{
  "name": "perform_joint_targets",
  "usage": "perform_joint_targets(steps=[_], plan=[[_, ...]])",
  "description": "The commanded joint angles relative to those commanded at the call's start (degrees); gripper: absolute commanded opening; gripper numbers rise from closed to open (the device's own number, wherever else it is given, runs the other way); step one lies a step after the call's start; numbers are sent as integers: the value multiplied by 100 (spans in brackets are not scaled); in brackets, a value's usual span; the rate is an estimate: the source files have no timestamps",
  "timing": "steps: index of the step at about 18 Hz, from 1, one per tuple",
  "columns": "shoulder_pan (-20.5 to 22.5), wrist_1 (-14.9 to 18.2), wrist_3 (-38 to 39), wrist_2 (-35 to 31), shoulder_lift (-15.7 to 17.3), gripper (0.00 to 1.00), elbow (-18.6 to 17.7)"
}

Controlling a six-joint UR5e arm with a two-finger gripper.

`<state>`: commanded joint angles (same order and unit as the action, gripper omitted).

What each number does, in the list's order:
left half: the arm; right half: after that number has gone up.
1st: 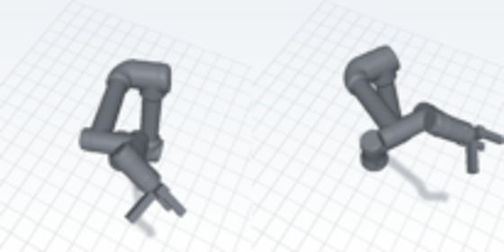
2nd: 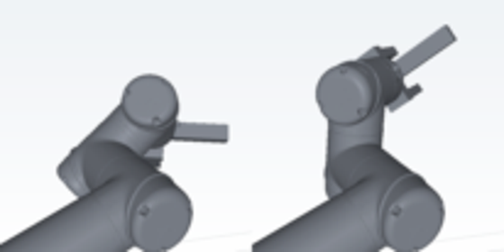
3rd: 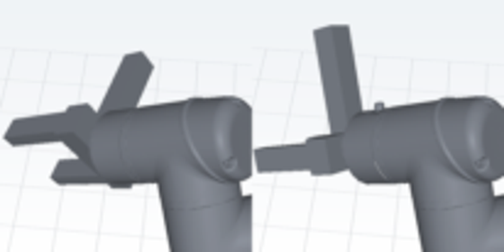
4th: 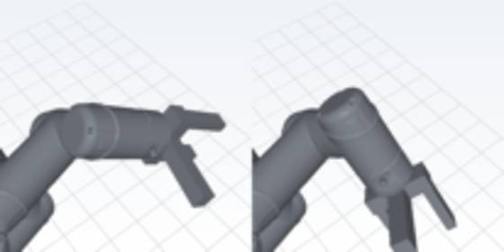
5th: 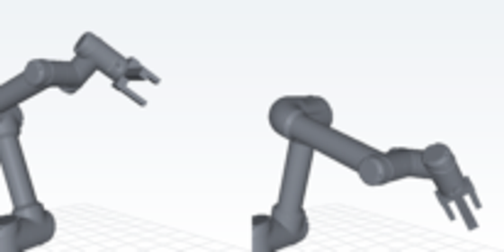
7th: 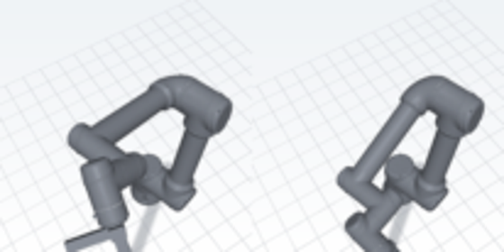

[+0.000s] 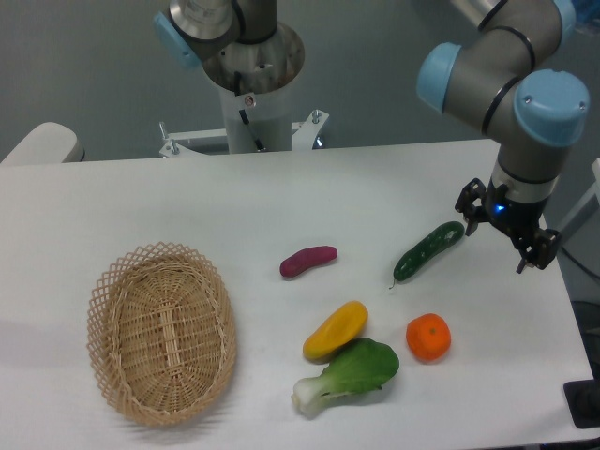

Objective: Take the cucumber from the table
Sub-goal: 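Move the open gripper over the green cucumber and lower toward it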

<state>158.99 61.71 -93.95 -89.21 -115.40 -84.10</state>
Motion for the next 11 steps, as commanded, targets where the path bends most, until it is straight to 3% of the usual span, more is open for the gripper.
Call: perform_joint_targets(steps=[4,9,11], plan=[[44,-510,-474,-17,27,100,-563],[220,-590,-826,-921,0,100,-977],[246,-660,-739,-958,-17,100,-1100]])
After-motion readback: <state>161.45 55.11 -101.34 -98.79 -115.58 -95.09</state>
